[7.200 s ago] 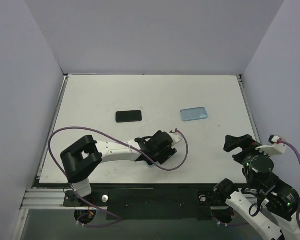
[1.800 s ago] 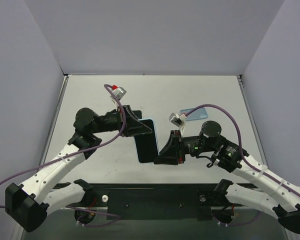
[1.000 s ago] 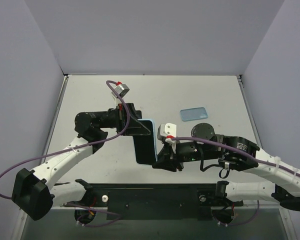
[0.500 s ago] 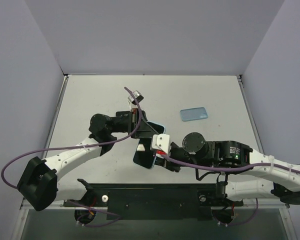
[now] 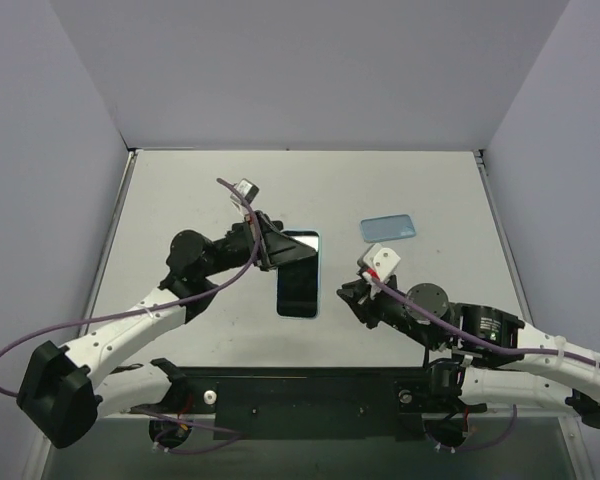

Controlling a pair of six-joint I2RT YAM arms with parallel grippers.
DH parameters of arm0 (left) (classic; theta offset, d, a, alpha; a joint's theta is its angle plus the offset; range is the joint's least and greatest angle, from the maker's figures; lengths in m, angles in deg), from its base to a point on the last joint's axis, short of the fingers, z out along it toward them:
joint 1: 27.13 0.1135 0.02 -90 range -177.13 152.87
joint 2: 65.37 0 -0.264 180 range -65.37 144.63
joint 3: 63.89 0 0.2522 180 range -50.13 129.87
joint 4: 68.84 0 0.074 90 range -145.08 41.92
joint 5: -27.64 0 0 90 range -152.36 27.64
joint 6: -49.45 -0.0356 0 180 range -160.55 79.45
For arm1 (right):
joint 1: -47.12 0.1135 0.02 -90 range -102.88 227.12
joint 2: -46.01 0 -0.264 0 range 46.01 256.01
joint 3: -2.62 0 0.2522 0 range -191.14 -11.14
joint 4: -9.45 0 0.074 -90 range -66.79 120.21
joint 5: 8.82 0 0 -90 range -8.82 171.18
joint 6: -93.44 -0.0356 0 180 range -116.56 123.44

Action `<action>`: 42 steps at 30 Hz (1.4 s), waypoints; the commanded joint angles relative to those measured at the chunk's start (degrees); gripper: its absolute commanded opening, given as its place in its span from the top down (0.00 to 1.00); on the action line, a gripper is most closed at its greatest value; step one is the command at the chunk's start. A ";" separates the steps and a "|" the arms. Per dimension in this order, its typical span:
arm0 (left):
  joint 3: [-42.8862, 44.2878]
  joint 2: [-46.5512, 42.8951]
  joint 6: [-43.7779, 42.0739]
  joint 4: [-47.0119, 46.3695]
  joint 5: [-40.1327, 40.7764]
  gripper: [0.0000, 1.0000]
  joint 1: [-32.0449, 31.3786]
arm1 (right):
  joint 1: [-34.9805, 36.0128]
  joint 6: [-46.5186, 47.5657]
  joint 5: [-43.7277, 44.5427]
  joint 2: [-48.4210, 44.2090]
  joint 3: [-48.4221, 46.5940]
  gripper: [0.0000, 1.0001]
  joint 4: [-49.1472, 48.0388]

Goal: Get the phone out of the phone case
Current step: Remove the phone case from the phone.

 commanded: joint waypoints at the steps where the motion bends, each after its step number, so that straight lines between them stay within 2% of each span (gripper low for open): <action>1: 1.90 -9.39 -14.92 11.89 19.10 1.00 0.77 | -1.99 -16.69 -2.66 -7.75 7.93 0.81 -9.55; 2: 0.68 -10.72 -15.10 11.55 21.58 1.00 0.77 | -2.43 -20.37 -3.99 -8.81 10.98 0.72 -11.41; 3: -0.81 -11.43 -14.41 11.12 25.87 1.00 0.77 | -2.52 -23.98 -7.40 -10.30 12.75 0.68 -17.52; 4: -1.52 -12.13 -13.79 9.54 27.57 1.00 0.77 | -2.52 -25.93 -9.52 -10.75 15.38 0.57 -21.23; 6: -4.77 -12.23 -10.46 4.01 31.97 1.00 0.68 | -2.61 -30.15 -14.36 -10.93 18.99 0.47 -31.78; 7: -6.61 -12.05 -7.66 -0.18 34.24 1.00 0.68 | -2.69 -32.86 -16.99 -9.89 19.53 0.45 -38.26; 9: -9.33 -11.00 -3.97 -6.69 36.97 1.00 0.68 | -2.78 -35.25 -19.90 -7.69 19.98 0.41 -44.79; 13: -12.24 -8.80 0.27 -16.55 40.32 1.00 0.51 | -4.44 -37.98 -19.38 -2.60 17.61 0.38 -49.48; 20: -13.22 -8.01 1.51 -23.51 43.31 1.00 -0.55 | -7.97 -43.34 -18.15 0.40 18.75 0.40 -52.03; 27: -12.34 -7.66 0.01 -23.52 44.02 1.00 -1.95 | -8.49 -43.70 -19.21 1.90 18.40 0.40 -53.70; 30: -11.81 -5.99 1.06 -25.62 43.93 1.00 -2.65 | -8.76 -43.44 -20.44 3.65 17.08 0.47 -53.97; 32: -11.72 -5.20 1.68 -26.94 44.19 1.00 -3.09 | -8.85 -43.61 -21.14 4.44 17.34 0.57 -54.84; 38: -11.81 -4.67 1.77 -27.65 44.99 1.00 -4.24 | -9.20 -43.26 -21.14 4.62 18.31 0.72 -56.08; 42: -11.02 -4.58 1.86 -27.56 44.28 1.00 -4.24 | -10.16 -43.44 -20.71 4.27 18.66 0.73 -56.25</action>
